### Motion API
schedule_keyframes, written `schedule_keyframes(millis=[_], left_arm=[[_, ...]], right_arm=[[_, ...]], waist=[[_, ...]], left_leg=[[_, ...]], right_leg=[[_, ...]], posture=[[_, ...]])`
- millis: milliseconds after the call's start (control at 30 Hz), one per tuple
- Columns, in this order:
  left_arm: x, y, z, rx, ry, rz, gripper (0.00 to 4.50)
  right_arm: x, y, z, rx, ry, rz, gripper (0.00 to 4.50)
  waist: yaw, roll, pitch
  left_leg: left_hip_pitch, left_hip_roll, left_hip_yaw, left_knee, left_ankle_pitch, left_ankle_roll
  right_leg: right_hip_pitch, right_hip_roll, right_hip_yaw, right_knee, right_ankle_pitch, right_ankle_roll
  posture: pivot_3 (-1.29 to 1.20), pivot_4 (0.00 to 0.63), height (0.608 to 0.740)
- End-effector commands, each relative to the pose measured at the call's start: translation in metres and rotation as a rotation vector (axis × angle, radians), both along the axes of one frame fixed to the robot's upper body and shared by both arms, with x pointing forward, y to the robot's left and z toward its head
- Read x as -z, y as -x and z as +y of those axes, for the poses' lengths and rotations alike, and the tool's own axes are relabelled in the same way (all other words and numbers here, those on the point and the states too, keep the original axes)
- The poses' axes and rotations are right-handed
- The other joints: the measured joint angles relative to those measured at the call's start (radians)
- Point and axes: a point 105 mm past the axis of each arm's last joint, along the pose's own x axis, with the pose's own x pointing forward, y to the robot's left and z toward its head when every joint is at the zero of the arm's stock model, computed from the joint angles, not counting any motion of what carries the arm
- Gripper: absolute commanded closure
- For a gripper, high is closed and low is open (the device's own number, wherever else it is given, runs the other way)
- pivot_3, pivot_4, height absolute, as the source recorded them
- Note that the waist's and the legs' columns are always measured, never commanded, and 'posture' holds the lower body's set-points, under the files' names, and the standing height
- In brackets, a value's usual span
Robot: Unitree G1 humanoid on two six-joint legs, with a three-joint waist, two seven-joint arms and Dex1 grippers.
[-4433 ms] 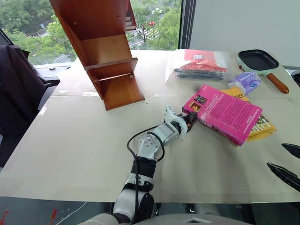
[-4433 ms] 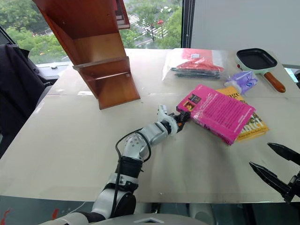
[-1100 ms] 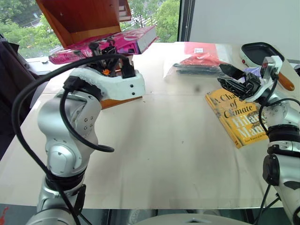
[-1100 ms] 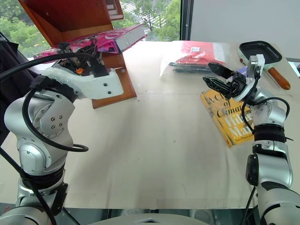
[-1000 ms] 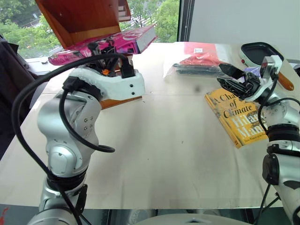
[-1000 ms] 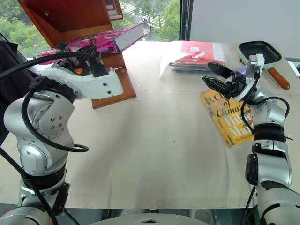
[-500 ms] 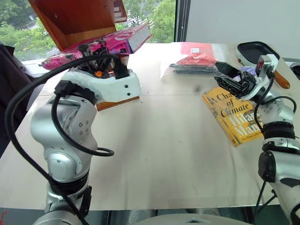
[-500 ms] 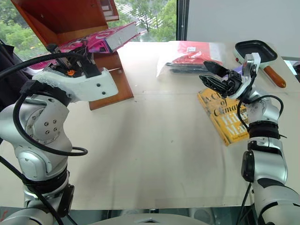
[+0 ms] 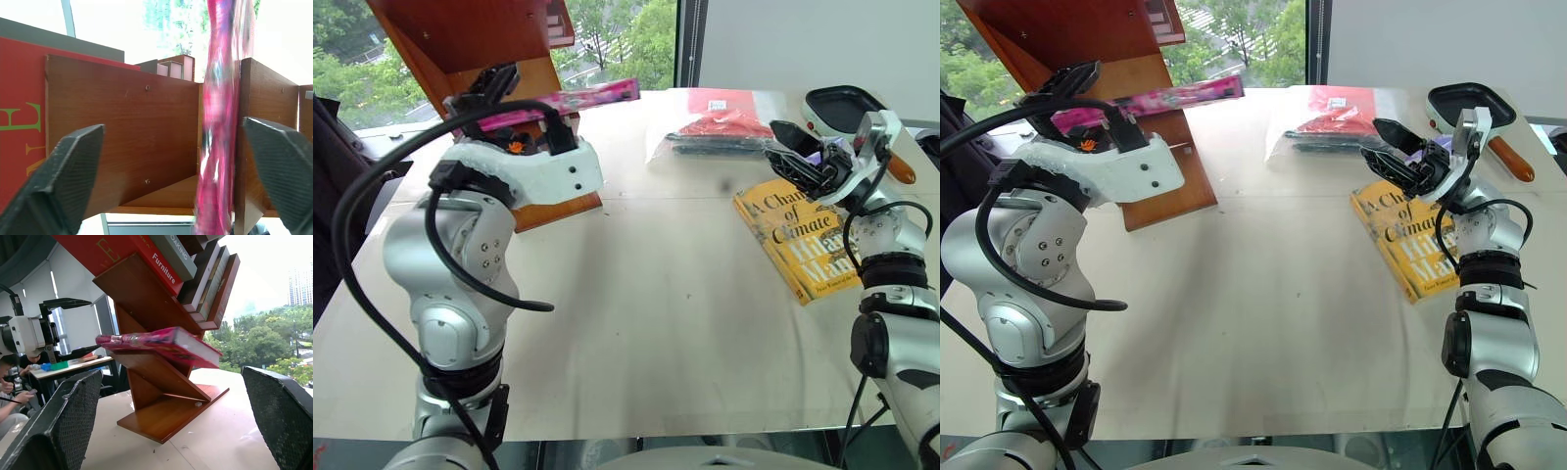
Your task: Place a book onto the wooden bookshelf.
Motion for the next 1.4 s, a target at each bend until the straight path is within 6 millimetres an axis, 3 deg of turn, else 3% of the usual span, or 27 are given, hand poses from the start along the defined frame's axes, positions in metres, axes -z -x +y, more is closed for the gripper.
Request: schedule_keyframes(millis=[33, 333, 533, 667, 800, 933, 1033, 1067, 1133, 1200, 1367, 1400], left_arm=[[-0.009, 0.013, 0.004, -0.005, 0.018, -0.071, 0.07], [0.007, 0.034, 0.007, 0.029, 0.045, -0.074, 0.07], [0.021, 0.026, -0.010, 0.111, 0.071, -0.039, 0.07], [0.045, 0.007, -0.015, 0.158, 0.076, 0.043, 0.07], [0.074, 0.030, -0.012, 0.267, 0.058, 0.039, 0.07], [0.094, 0.052, -0.006, 0.439, 0.235, -0.013, 0.07], [0.103, 0.032, 0.048, 0.294, 0.701, -0.081, 0.07], [0.105, 0.019, 0.056, 0.293, 0.840, -0.084, 0.07], [0.106, -0.014, 0.040, 0.404, 1.011, 0.000, 0.07], [0.108, -0.040, 0.006, 0.551, 1.084, 0.137, 0.07], [0.117, -0.072, -0.066, 0.785, 1.153, 0.402, 0.07], [0.118, -0.075, -0.080, 0.828, 1.175, 0.447, 0.31]], right_arm=[[-0.009, 0.002, -0.006, 0.019, -0.015, -0.045, 0.00], [-0.002, 0.003, -0.010, 0.019, 0.014, -0.019, 0.00], [0.003, 0.007, -0.012, 0.024, 0.021, -0.014, 0.00], [0.004, 0.012, -0.016, 0.046, 0.024, -0.017, 0.00], [0.011, 0.019, -0.022, 0.070, 0.028, -0.006, 0.00], [0.017, 0.024, -0.023, 0.090, 0.031, -0.002, 0.00], [0.017, 0.028, -0.022, 0.104, 0.024, -0.008, 0.00], [0.016, 0.029, -0.023, 0.111, 0.020, -0.010, 0.00], [0.015, 0.031, -0.025, 0.125, 0.020, -0.013, 0.00], [0.015, 0.033, -0.027, 0.140, 0.022, -0.016, 0.00], [0.011, 0.038, -0.030, 0.167, 0.023, -0.030, 0.00], [0.010, 0.039, -0.030, 0.175, 0.023, -0.035, 0.00]], waist=[[0.000, 0.000, 0.000], [0.002, 0.000, 0.000], [0.002, 0.000, 0.000], [0.003, 0.000, 0.000], [-0.007, 0.000, 0.000], [0.000, 0.000, 0.000], [0.007, 0.000, 0.000], [0.007, 0.000, 0.000], [0.021, 0.000, -0.001], [0.033, -0.001, -0.001], [0.023, -0.002, -0.001], [0.019, -0.002, -0.001]], left_leg=[[0.000, 0.000, 0.000, 0.000, 0.000, 0.000], [0.001, 0.001, 0.001, 0.000, 0.000, 0.000], [0.001, 0.001, 0.002, 0.000, 0.000, 0.000], [0.002, 0.001, 0.002, 0.000, 0.000, 0.000], [0.003, 0.003, 0.005, -0.002, 0.000, 0.000], [0.002, 0.004, 0.005, -0.005, -0.001, 0.001], [0.002, 0.004, 0.007, -0.006, -0.001, 0.001], [0.002, 0.004, 0.008, -0.006, -0.001, 0.001], [0.003, 0.003, 0.009, -0.001, -0.001, 0.001], [0.003, 0.003, 0.008, 0.001, 0.001, 0.001], [0.005, 0.000, 0.010, 0.003, 0.005, 0.002], [0.005, 0.000, 0.011, 0.002, 0.005, 0.002]], right_leg=[[0.000, 0.000, 0.000, 0.000, 0.000, 0.000], [0.000, 0.000, 0.001, 0.000, 0.000, 0.000], [0.000, -0.001, 0.002, 0.000, 0.000, 0.000], [0.000, 0.000, 0.002, 0.000, 0.000, 0.000], [0.000, -0.001, 0.004, 0.000, 0.000, -0.001], [-0.004, -0.009, 0.004, -0.001, 0.001, -0.001], [-0.003, -0.016, 0.003, -0.001, 0.002, -0.004], [-0.003, -0.017, 0.002, -0.001, 0.001, -0.005], [0.002, -0.012, -0.006, 0.000, 0.003, -0.007], [0.003, -0.009, -0.006, -0.001, 0.004, -0.008], [0.010, -0.006, -0.006, -0.004, 0.007, -0.003], [0.010, -0.006, -0.006, -0.005, 0.007, -0.002]], posture=[[0.00, 0.150, 0.731], [0.00, 0.150, 0.731], [0.00, 0.150, 0.731], [0.00, 0.150, 0.731], [0.00, 0.150, 0.731], [0.00, 0.150, 0.731], [0.00, 0.150, 0.731], [0.00, 0.150, 0.731], [0.00, 0.150, 0.731], [0.00, 0.150, 0.731], [0.00, 0.150, 0.731], [0.00, 0.150, 0.731]])
